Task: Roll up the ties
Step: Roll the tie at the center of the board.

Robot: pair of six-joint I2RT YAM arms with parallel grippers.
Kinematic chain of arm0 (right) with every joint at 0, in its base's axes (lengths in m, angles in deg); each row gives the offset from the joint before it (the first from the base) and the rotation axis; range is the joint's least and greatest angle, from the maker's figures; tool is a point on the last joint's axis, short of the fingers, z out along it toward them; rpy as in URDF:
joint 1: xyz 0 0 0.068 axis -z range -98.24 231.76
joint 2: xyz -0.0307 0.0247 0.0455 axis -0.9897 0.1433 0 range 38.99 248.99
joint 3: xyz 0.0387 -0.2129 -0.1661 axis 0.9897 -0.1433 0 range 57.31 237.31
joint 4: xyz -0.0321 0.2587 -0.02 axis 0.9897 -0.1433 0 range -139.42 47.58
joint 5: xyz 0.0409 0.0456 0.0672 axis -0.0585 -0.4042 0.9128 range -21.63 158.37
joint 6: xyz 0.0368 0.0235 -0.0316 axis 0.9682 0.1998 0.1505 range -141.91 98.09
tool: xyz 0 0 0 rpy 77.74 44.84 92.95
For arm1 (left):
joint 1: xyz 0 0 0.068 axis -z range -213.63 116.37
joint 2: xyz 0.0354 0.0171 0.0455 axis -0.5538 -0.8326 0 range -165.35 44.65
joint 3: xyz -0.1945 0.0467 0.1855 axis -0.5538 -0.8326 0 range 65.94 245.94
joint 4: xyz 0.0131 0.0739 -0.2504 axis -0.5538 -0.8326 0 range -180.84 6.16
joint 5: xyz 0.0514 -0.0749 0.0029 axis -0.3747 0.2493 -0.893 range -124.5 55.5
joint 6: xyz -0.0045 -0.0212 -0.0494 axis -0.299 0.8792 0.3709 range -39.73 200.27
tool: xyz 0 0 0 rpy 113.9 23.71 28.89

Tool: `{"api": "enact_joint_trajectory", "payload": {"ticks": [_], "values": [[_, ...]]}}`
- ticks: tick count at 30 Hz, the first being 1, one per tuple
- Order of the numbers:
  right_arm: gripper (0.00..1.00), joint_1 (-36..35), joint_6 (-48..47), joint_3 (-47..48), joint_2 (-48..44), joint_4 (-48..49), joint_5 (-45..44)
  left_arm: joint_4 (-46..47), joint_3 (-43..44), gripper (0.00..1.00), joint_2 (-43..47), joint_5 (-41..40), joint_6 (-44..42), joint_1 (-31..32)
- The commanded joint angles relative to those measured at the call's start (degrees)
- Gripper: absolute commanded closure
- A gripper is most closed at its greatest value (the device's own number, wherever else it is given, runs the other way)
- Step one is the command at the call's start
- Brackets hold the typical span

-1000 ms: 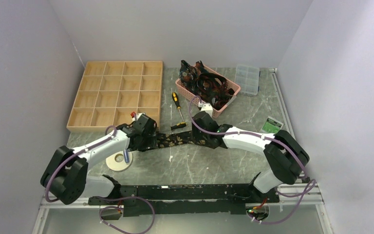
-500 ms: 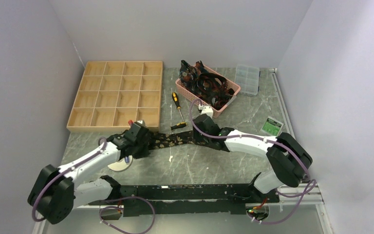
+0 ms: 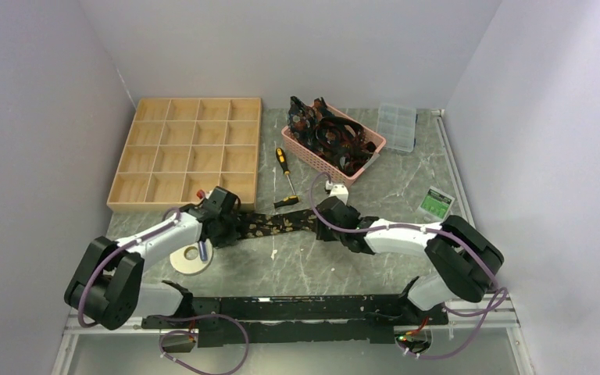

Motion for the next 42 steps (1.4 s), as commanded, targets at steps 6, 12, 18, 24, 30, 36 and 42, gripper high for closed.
{"api": "enact_joint_trajectory", "payload": {"ticks": [6, 12, 18, 24, 30, 36, 42], "values": [[0.66, -0.15, 2.96, -3.82, -0.49, 5.61, -0.2, 4.2, 0.89, 0.97, -7.98, -4.25, 0.17, -8.74], [0.65, -1.97, 0.98, -6.14, -6.0, 8.01, 1.88, 8.47, 0.29, 0.97, -8.23, -1.09, -1.69, -9.09], [0.65, -5.85, -0.2, -5.03, -4.34, 7.98, 7.96, 2.5, -0.36, 0.97, 1.13, -1.11, -1.19, -9.11], [0.7, -5.82, 5.77, -3.7, 1.89, 4.73, 1.75, -4.34, -0.86, 0.97, 7.5, -3.24, 0.89, -9.15], [0.71, -2.89, 8.74, -3.38, 4.64, 1.81, -5.09, -1.24, -0.61, 0.97, -0.02, -3.25, -0.16, -11.1], [0.71, 1.18, 6.96, -4.12, 4.53, 1.77, -5.48, 1.51, 2.31, 0.97, -8.86, -3.68, 0.62, -13.11], [0.71, 3.6, 5.88, -3.95, 5.91, 3.31, -4.0, 3.33, 2.96, 0.97, -11.02, -5.59, 2.82, -15.28]]}}
